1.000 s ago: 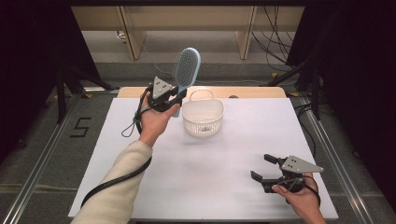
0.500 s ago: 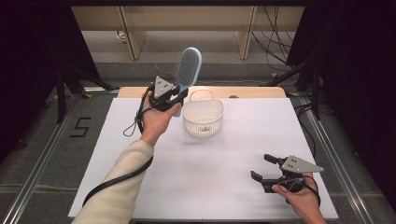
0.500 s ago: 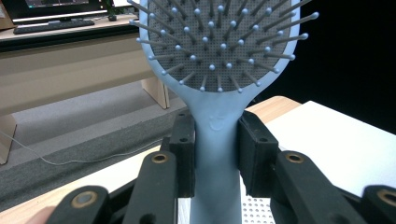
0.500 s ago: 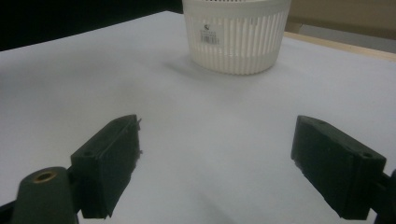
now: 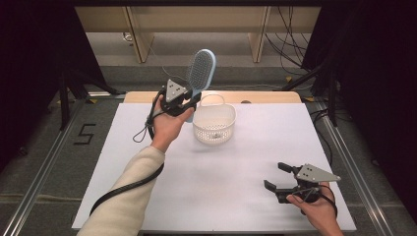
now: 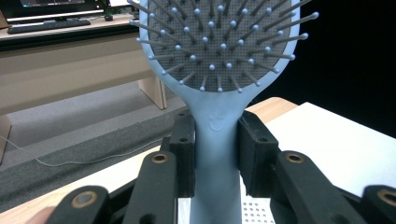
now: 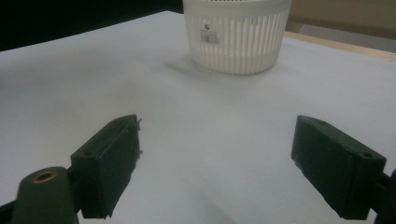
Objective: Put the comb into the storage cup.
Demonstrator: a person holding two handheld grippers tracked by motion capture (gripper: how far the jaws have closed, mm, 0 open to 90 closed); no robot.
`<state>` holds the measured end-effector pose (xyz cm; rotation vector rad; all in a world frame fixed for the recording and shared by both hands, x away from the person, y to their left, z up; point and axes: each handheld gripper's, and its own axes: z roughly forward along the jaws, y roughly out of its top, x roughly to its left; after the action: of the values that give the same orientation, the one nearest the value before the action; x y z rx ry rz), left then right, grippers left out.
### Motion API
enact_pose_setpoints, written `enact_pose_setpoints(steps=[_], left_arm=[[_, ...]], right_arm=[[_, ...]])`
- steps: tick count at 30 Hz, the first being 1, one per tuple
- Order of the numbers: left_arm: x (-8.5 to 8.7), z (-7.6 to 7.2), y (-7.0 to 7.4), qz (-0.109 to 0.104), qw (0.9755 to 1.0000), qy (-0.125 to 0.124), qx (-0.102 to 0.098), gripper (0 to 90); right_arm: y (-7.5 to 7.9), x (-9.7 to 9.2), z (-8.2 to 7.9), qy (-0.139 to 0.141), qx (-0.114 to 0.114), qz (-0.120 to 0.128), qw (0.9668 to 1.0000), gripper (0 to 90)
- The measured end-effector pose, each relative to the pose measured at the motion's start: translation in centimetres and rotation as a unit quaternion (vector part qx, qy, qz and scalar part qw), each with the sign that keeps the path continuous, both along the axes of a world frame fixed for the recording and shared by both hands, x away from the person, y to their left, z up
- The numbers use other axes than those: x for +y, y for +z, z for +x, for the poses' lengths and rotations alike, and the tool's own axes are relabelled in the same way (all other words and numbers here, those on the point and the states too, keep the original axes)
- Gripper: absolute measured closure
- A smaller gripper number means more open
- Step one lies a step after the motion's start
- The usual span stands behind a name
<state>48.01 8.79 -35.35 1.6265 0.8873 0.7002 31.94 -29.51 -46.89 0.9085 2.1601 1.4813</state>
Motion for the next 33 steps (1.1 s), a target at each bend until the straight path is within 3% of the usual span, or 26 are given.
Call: enact_pose_setpoints(steps=[33], left_arm=[[-0.92, 0.38, 0.09, -0.001, 1.0, -0.005, 0.002, 69.5]], right_arm=[[0.01, -0.01, 0.0, 0.0, 0.0, -0.001, 1.0, 16.1]])
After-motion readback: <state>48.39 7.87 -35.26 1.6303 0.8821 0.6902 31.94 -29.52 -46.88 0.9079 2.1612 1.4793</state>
